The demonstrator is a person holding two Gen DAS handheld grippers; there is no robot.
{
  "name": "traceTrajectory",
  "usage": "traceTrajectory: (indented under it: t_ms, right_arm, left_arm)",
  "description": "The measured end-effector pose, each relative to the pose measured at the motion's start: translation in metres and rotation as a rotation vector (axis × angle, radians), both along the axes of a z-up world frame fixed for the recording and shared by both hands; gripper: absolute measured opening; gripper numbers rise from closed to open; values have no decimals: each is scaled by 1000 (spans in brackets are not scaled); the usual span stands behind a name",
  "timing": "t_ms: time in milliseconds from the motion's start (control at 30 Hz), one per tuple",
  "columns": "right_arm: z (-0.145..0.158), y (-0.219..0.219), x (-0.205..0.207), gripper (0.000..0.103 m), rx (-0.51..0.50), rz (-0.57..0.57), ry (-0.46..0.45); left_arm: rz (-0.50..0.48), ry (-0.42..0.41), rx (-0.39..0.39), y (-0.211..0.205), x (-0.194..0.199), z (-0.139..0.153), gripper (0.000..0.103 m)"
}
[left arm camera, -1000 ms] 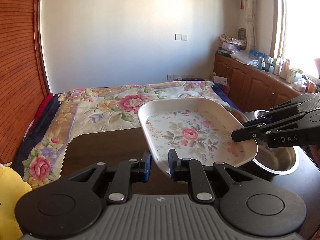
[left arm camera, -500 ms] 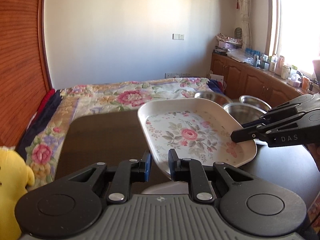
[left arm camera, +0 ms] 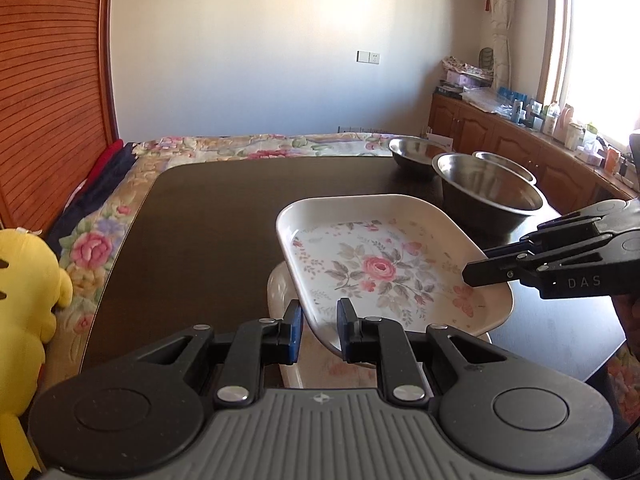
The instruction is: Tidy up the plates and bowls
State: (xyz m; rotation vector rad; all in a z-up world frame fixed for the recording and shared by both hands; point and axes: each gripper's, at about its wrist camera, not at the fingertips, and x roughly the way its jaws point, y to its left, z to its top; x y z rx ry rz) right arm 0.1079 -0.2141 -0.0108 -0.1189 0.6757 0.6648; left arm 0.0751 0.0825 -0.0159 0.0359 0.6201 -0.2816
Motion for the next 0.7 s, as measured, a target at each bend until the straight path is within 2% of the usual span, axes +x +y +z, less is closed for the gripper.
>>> traceTrajectory:
  t_ms: [267, 700]
  right_arm:
    - [-3, -4, -6, 19, 49, 6, 8]
    - [-11, -5, -10, 19, 65, 1, -15]
  left_arm:
    - [21, 11, -2, 4, -7, -7, 20]
    - [38, 20, 49, 4, -7, -18, 20]
